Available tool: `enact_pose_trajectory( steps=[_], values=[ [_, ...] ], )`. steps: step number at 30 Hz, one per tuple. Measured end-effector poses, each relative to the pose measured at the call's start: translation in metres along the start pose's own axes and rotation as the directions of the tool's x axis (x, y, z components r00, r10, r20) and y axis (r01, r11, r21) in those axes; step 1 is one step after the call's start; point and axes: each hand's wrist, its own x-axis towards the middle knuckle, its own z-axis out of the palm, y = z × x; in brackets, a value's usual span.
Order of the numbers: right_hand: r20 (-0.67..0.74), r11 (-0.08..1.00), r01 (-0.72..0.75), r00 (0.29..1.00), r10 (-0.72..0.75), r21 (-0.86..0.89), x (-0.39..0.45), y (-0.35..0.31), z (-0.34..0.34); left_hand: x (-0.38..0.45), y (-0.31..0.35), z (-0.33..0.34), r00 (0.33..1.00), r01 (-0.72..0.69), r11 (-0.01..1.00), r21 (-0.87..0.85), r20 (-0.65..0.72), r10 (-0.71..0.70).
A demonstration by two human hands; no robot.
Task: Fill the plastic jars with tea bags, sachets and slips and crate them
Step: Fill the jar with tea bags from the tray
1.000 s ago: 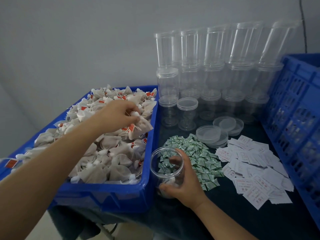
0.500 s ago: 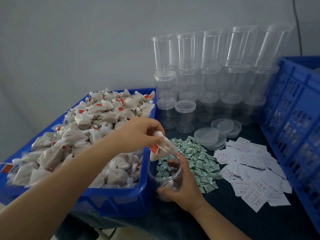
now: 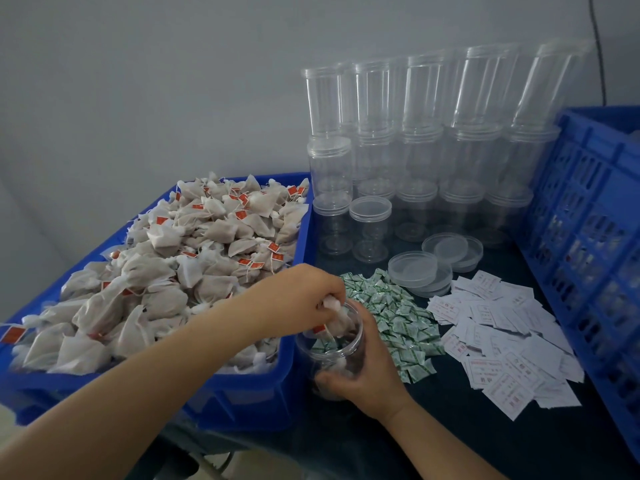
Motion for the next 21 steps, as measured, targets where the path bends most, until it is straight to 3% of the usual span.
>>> enact_pose_trajectory(
  steps=[11,21],
  values=[
    [-0.008,1.0,0.015,1.0,-0.016,-0.026,0.0,0.0,-0.001,0.014,0.015,0.023,0.985,-0.034,0.982,0.187,0.173,0.002],
    [-0.012,0.999,0.023,1.0,-0.024,-0.044,0.0,-0.004,0.0,0.026,0.014,0.027,0.911,-0.033,0.968,0.249,0.407,-0.073]
  ],
)
